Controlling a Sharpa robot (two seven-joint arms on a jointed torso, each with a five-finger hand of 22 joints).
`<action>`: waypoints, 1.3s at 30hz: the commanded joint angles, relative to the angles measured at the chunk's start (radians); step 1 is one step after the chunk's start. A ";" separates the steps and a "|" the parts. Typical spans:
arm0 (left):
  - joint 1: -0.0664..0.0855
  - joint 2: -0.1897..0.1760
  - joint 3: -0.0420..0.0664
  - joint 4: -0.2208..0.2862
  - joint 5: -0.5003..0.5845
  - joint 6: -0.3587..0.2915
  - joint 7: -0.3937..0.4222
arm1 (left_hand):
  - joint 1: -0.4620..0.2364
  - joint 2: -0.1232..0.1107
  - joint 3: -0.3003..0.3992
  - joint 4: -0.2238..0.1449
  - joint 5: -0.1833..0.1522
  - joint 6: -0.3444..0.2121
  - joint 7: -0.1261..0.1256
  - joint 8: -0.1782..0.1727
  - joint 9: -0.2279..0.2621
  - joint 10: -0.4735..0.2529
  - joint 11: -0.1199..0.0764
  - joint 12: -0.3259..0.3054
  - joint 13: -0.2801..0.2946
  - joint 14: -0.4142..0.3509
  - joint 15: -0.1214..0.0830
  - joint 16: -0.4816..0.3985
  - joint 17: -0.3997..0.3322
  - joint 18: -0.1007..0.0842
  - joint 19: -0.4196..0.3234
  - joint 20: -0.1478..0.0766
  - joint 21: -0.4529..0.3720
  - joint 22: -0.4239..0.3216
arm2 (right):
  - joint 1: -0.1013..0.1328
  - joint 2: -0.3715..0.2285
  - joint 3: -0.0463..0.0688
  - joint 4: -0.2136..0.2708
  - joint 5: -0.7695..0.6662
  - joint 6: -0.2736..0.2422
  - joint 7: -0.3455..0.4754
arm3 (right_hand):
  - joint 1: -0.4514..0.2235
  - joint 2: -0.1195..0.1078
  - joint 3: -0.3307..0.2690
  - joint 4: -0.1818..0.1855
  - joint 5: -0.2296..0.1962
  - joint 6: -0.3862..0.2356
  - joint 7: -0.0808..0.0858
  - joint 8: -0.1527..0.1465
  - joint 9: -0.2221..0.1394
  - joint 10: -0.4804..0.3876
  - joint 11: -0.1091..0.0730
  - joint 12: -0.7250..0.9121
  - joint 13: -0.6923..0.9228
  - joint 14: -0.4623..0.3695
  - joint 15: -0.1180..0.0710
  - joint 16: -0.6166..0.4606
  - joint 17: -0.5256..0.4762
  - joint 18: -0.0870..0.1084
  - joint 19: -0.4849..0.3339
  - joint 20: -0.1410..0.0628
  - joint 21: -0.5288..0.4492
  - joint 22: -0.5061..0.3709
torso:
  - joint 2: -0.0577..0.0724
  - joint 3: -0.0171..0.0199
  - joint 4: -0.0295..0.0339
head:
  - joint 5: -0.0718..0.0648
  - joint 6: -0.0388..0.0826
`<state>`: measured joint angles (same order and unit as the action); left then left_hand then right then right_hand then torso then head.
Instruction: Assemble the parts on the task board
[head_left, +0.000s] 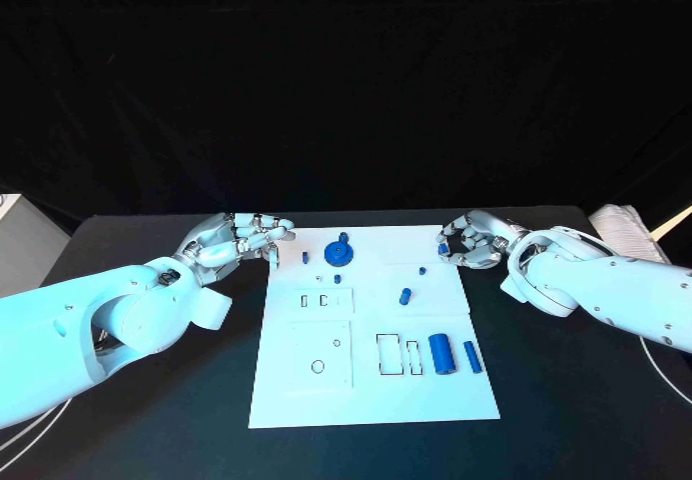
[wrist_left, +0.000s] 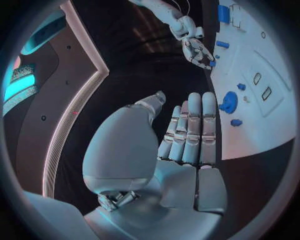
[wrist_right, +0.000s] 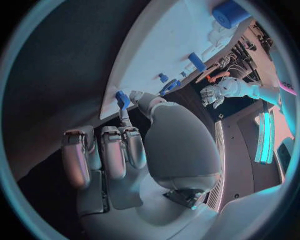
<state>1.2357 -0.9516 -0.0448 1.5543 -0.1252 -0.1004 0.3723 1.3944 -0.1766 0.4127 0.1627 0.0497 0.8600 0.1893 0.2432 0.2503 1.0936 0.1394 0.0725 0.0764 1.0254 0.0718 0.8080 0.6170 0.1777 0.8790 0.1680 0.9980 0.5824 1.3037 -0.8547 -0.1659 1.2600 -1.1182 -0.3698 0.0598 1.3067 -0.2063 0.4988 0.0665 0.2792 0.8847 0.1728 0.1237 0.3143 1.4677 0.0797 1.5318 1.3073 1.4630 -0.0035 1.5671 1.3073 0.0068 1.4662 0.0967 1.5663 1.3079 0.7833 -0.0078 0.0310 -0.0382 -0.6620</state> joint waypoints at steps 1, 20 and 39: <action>0.000 0.001 0.000 0.001 -0.003 0.011 0.004 | 0.002 0.008 -0.003 -0.003 0.000 0.002 0.008 0.001 0.001 -0.004 -0.001 0.000 -0.001 0.004 -0.003 -0.004 -0.001 0.007 -0.006 -0.002 0.003 -0.001 | -0.003 0.004 0.000 -0.003 0.001 0.016 0.002 | 0.000 0.008 0.006 0.000 0.007 0.010 -0.002 0.007 0.001 0.073 0.007 0.006 0.234 0.108 0.001 0.004 0.263 -0.007 0.105 0.005 0.004 0.263 | -0.001 0.0000 0.0000 | 0.001 -0.003; 0.000 -0.001 0.000 0.000 -0.003 0.013 0.001 | 0.002 0.010 -0.002 -0.002 0.000 0.002 0.009 0.000 0.001 -0.005 0.000 0.000 -0.001 0.004 -0.003 -0.004 -0.001 0.006 -0.005 -0.001 0.004 -0.001 | -0.006 0.010 0.000 -0.025 -0.006 0.014 0.000 | 0.001 0.009 0.010 -0.002 0.007 0.017 -0.003 0.011 0.001 0.075 0.007 0.008 0.236 0.108 0.001 0.004 0.263 -0.007 0.105 0.004 0.004 0.263 | -0.001 0.0001 0.0006 | -0.001 0.004; 0.000 -0.002 0.000 0.001 -0.003 0.013 -0.001 | 0.002 0.010 -0.002 -0.002 0.000 0.002 0.009 0.000 0.001 -0.005 0.000 0.000 -0.001 0.004 -0.003 -0.004 -0.001 0.006 -0.005 -0.001 0.004 -0.001 | -0.006 0.023 0.000 -0.033 -0.006 0.005 0.003 | -0.007 0.029 0.023 -0.021 -0.003 0.116 -0.034 0.083 0.022 0.083 -0.020 0.016 0.243 0.108 -0.023 0.004 0.263 -0.007 0.105 -0.015 0.004 0.263 | 0.000 0.0009 -0.0005 | -0.002 -0.003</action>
<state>1.2356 -0.9538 -0.0448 1.5533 -0.1257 -0.1004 0.3675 1.3945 -0.1766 0.4126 0.1627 0.0497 0.8635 0.1929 0.2432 0.2501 1.0937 0.1393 0.0725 0.0763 1.0254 0.0719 0.8080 0.6171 0.1777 0.8790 0.1680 0.9980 0.5825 1.2982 -0.8335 -0.1658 1.2268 -1.1183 -0.3679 0.0577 1.3000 -0.1865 0.5206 0.0472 0.2787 0.9894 0.1400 0.1978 0.3300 1.4672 0.0672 1.5449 1.3078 1.4650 -0.0204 1.5671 1.3079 0.0069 1.4646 0.0875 1.5663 1.3074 0.7828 -0.0072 0.0313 -0.0393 -0.6623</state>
